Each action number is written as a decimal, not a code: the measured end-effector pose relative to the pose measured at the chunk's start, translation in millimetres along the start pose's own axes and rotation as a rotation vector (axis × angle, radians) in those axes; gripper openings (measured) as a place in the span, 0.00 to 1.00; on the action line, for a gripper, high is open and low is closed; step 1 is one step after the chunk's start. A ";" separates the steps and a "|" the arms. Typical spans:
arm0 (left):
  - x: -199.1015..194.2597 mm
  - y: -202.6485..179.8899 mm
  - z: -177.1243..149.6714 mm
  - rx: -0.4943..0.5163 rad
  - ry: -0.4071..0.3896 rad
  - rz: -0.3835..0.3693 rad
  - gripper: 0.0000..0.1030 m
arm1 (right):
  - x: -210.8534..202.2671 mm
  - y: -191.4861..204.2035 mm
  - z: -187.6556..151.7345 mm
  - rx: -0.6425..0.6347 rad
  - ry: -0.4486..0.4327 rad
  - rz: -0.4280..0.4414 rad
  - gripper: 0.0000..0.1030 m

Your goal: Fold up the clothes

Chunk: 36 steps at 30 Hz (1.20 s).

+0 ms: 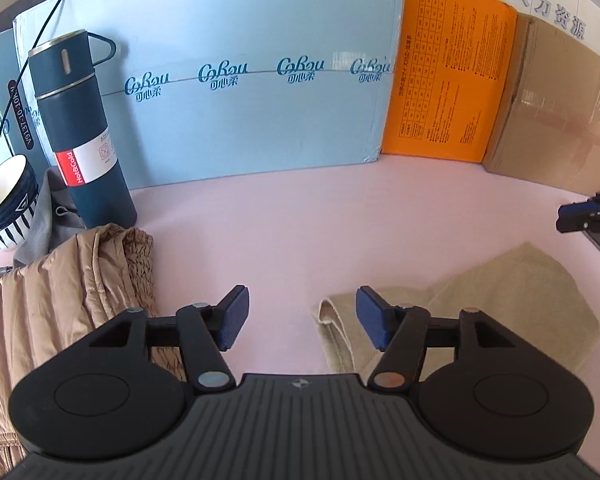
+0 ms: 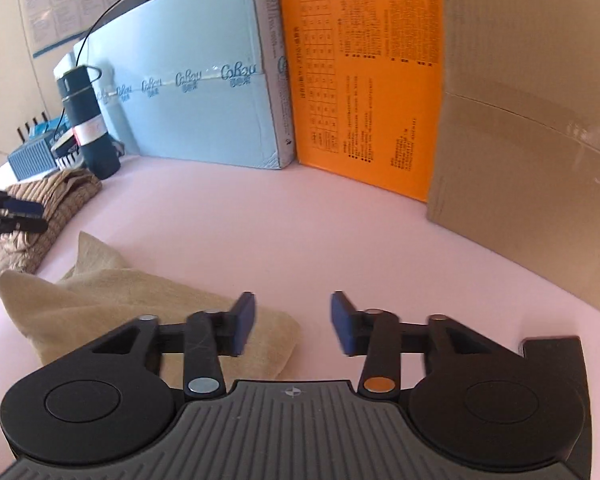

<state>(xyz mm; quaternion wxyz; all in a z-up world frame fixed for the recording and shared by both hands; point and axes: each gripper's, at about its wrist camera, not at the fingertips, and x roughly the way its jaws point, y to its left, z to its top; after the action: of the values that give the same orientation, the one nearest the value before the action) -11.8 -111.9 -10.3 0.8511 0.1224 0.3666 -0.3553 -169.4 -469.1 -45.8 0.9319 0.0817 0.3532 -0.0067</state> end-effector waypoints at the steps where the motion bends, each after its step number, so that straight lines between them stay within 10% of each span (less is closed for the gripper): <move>1: -0.6 1.1 -8.6 -0.010 0.025 -0.009 0.63 | -2.3 -2.8 -7.0 0.027 0.009 0.004 0.70; 10: 11.1 -3.5 -49.9 -0.224 0.118 -0.078 0.66 | -23.9 7.6 -84.5 0.181 0.006 0.057 0.95; 12: 15.9 -10.7 -50.1 -0.240 0.114 -0.060 0.52 | -25.2 15.4 -101.3 0.171 -0.056 0.036 1.00; 14: 20.2 -20.7 -48.2 -0.197 0.121 -0.033 0.13 | -26.3 23.2 -116.6 0.157 -0.113 0.012 1.00; 30: 16.2 3.7 21.6 -0.122 -0.073 0.040 0.08 | -25.7 16.6 -114.3 0.179 -0.121 0.034 1.00; 33: 25.3 6.7 24.5 -0.085 0.019 -0.021 0.18 | -25.7 17.7 -114.2 0.173 -0.119 0.029 1.00; 36: 23.3 0.3 8.4 -0.022 0.075 -0.033 0.69 | -25.9 18.4 -114.3 0.171 -0.119 0.027 1.00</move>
<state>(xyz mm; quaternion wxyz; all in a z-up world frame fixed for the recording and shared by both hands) 4.0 -127.6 -21.0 0.8321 0.1200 0.4042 -0.3602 -262.6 -434.2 -110.3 0.9410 0.1650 0.2941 -0.0291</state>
